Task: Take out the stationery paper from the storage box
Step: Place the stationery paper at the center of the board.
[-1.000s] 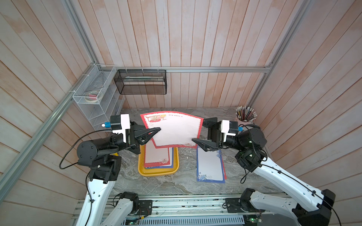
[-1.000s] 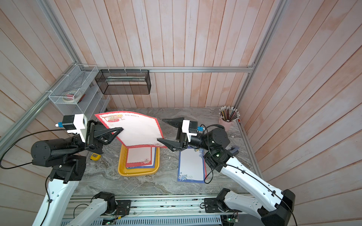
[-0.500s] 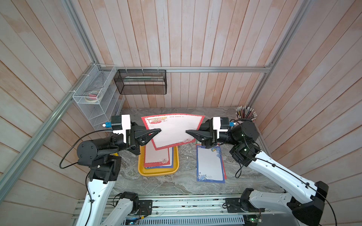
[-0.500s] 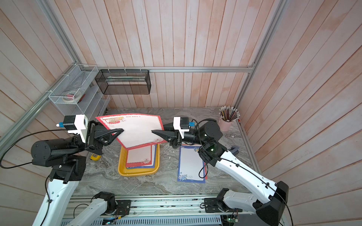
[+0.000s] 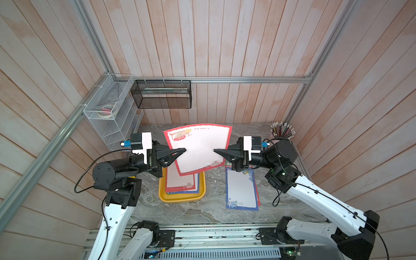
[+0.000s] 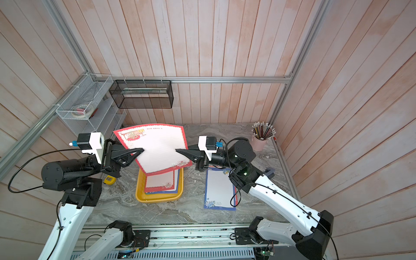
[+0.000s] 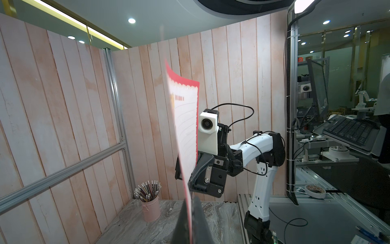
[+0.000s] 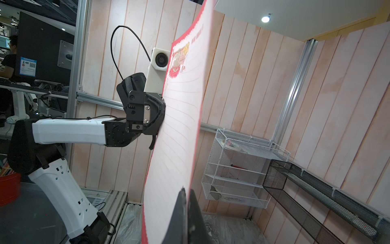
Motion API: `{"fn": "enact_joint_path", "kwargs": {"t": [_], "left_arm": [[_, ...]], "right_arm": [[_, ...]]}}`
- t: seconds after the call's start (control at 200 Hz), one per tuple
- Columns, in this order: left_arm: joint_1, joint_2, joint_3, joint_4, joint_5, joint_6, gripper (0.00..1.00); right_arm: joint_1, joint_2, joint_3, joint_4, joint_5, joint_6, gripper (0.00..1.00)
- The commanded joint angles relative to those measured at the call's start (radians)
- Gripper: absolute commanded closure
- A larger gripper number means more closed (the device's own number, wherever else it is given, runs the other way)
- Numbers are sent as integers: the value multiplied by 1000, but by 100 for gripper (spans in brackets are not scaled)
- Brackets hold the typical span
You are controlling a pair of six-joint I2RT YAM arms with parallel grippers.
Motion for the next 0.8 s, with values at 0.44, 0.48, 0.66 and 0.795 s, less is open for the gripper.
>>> {"fn": "enact_joint_path", "kwargs": {"t": [0.44,0.48,0.66,0.795], "left_arm": [[-4,-18,-31,15,-52,105,3],[-3,-24,-32,-8,-64,134,2],[-3,-63,-30,-105,-239,254,0],[-3,-98,-66,-85,-454,337,0]], "right_arm": [[3,-36,-52,30,109,-30,100],[4,-38,-57,38,119,-33,100],[2,-54,-91,77,184,-39,100],[-18,-82,-111,55,273,31,100]]}}
